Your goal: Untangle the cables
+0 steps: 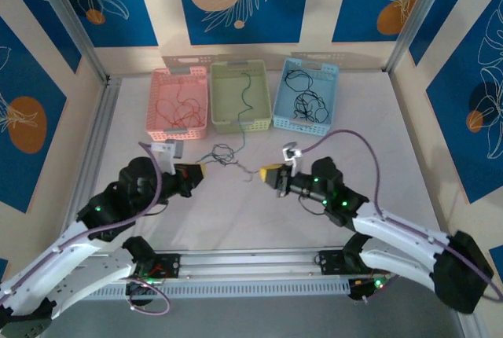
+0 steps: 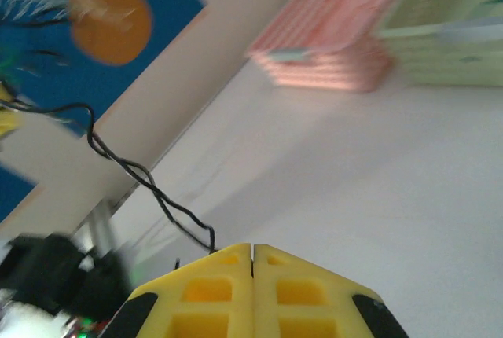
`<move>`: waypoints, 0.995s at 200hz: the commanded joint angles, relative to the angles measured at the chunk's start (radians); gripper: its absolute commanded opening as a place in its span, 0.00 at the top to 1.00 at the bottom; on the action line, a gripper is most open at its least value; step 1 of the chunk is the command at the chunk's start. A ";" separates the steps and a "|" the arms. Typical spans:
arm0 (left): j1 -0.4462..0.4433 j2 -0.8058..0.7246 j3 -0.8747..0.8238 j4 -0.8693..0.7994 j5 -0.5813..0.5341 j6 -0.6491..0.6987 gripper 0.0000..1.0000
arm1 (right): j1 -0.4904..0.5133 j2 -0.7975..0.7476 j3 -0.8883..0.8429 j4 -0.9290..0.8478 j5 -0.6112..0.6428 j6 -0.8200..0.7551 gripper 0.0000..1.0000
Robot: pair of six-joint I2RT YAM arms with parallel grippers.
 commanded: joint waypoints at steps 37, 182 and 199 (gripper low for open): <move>0.006 -0.062 0.198 -0.401 -0.355 0.158 1.00 | -0.577 -0.296 -0.139 -0.327 -0.055 0.142 1.00; 0.006 0.046 0.135 -0.168 -0.211 0.188 1.00 | -0.706 -0.275 -0.203 -0.250 -0.176 0.211 1.00; 0.019 0.184 0.167 -0.105 -0.228 0.234 1.00 | -0.706 -0.269 -0.205 -0.247 -0.169 0.215 1.00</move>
